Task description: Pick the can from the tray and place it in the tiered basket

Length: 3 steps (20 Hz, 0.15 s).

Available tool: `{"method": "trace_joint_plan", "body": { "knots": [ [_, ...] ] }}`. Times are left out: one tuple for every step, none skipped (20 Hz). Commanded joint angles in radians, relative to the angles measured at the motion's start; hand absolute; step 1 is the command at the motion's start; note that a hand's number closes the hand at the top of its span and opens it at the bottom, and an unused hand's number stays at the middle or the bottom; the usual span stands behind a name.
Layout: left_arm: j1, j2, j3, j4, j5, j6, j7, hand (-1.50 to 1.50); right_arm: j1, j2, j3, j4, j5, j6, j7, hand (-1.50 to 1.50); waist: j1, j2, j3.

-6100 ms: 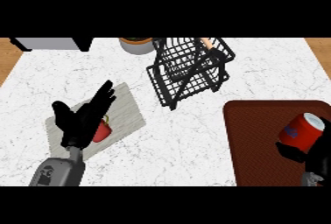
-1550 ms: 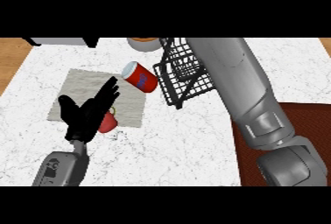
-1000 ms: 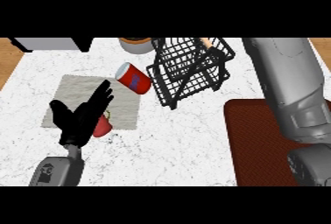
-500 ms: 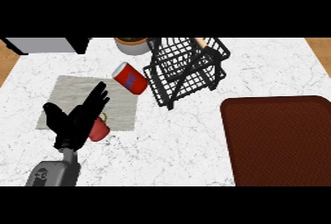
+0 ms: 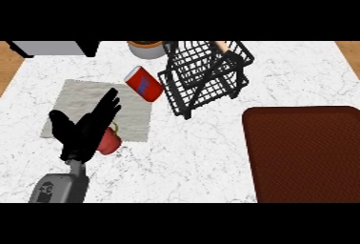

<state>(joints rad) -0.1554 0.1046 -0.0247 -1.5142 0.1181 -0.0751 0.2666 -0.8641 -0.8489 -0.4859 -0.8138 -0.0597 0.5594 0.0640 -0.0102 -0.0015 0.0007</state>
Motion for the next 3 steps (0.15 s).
{"method": "trace_joint_plan", "body": {
  "knots": [
    [-0.054, 0.007, 0.022, 0.081, -0.002, -0.019, -0.042, 0.0, 0.048, -0.105, -0.049, 0.087, -0.026, 0.094, -0.07, -1.5, 0.011, 0.006, 0.0],
    [-0.052, -0.012, -0.001, 0.01, -0.008, 0.014, 0.026, 0.0, 0.109, -0.124, -0.072, 0.099, -0.028, 0.115, -0.134, -1.5, 0.01, 0.004, 0.0],
    [-0.035, -0.003, 0.005, 0.023, 0.002, -0.01, 0.014, 0.0, 0.095, -0.13, -0.064, 0.107, -0.016, 0.091, -0.134, -1.5, 0.015, 0.004, 0.0]
  ]
}}
